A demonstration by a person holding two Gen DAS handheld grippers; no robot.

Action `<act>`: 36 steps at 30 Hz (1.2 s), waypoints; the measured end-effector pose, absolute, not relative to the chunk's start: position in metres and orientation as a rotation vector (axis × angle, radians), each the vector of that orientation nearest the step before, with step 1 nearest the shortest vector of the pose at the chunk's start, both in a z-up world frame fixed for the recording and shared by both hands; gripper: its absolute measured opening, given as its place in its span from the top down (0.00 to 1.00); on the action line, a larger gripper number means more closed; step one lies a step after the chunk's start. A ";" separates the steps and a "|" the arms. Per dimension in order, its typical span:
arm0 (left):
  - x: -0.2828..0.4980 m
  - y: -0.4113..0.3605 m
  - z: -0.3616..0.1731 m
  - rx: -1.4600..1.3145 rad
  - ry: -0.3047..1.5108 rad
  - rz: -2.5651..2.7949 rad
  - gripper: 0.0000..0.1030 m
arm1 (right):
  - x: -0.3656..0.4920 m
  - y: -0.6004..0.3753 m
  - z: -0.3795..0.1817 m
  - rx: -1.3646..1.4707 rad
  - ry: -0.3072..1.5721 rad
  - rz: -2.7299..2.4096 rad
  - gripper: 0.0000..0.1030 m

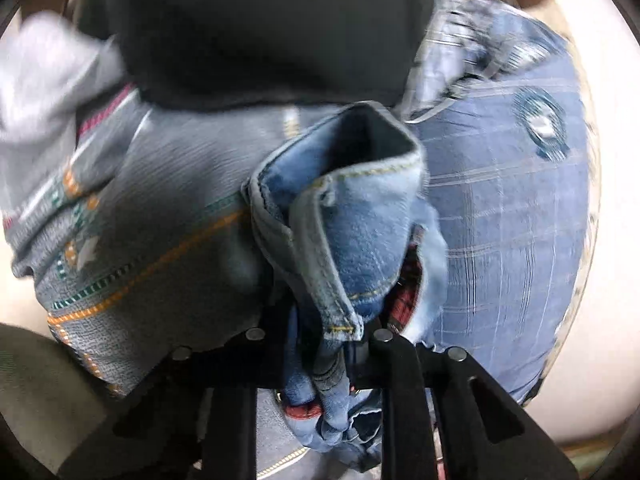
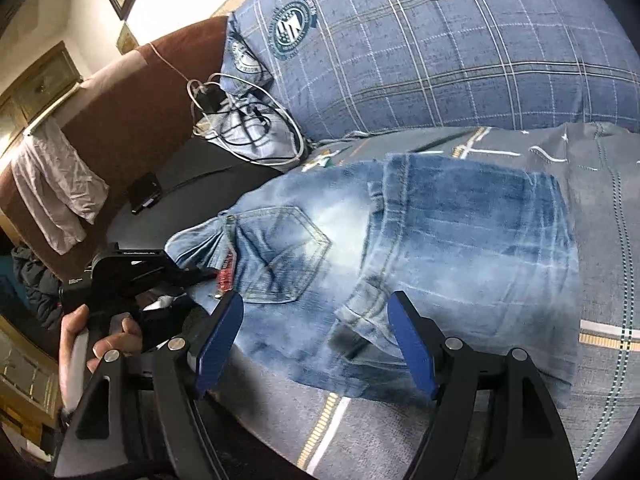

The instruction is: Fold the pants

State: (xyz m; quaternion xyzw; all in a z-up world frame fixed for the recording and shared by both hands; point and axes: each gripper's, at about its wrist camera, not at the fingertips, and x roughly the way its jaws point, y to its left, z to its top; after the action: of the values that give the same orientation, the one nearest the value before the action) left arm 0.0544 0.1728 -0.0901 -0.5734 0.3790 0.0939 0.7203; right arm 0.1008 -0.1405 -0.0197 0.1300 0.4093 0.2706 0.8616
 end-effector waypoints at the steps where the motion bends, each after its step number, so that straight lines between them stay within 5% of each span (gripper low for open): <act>1: 0.054 0.167 -0.081 -1.220 0.818 0.197 0.82 | 0.100 -0.141 -0.015 0.281 0.853 0.585 0.27; 9: 0.045 0.081 -0.013 -0.666 0.672 0.084 0.83 | 0.121 -0.153 0.033 0.418 0.865 0.744 0.23; 22: 0.048 -0.037 0.004 -0.020 0.627 -0.126 0.83 | 0.161 -0.127 0.090 0.254 0.941 0.913 0.21; 30: 0.041 -0.109 -0.013 0.377 0.601 -0.297 0.82 | 0.173 -0.167 0.069 0.239 0.986 0.769 0.21; 36: 0.039 -0.120 -0.020 0.431 0.610 -0.302 0.82 | 0.184 -0.189 0.034 0.354 1.051 0.838 0.19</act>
State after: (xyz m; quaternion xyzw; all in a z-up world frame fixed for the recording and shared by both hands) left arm 0.0391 -0.1198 -0.0204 0.2098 0.2968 -0.1468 0.9200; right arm 0.1841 -0.1893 0.0342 0.1630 0.4842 0.3862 0.7680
